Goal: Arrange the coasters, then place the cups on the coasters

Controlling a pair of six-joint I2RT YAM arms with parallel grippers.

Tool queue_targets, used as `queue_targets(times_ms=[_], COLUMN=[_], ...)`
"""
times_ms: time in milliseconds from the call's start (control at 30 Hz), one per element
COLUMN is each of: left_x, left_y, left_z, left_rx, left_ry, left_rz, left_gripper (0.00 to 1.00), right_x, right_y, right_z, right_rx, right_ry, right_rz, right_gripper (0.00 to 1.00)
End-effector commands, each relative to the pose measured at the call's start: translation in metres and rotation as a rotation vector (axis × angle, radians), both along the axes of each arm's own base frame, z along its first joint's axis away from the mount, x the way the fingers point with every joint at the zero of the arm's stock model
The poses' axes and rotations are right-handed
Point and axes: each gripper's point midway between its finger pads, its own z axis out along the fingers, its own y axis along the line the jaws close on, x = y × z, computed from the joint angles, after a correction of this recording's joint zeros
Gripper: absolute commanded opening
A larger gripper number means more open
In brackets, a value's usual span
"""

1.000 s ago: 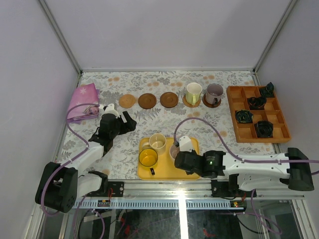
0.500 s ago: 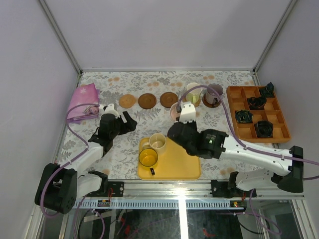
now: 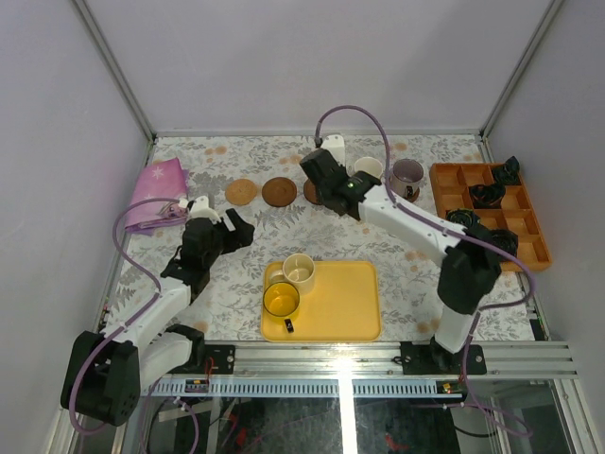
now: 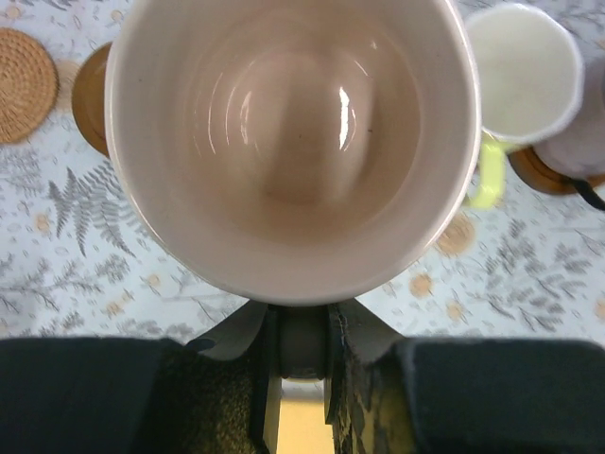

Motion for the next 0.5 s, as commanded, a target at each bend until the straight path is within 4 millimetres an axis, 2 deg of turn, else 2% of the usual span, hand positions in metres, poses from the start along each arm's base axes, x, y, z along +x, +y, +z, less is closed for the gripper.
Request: queue_targets(times_ms=[0, 100, 133, 233, 467], left_x=[-0.001, 0.0, -0.001, 0.0, 0.001], left_y=[0.005, 0.006, 0.006, 0.006, 0.006], left_z=[0.002, 0.003, 0.002, 0.002, -0.003], left_rx=[0.018, 0.021, 0.023, 0.024, 0.029], left_ry=[-0.004, -0.005, -0.003, -0.002, 0.012], left_rz=[0.026, 0.027, 0.027, 0.028, 0.031], left_gripper=[0.81, 0.81, 0.81, 0.81, 0.81], right_x=[0.052, 0.074, 0.081, 0.095, 0.108], right_y=[0.032, 0.04, 0.043, 0.044, 0.035], right_z=[0.037, 0.024, 0.027, 0.006, -0.038], right_rx=[0.145, 0.145, 0.152, 0.144, 0.133], right_ry=[-0.046, 0.015, 0.019, 0.075, 0.163], right_rz=[0.044, 0.051, 0.051, 0.045, 0.02], right_gripper=[0.0, 0.0, 0.0, 0.0, 0.0])
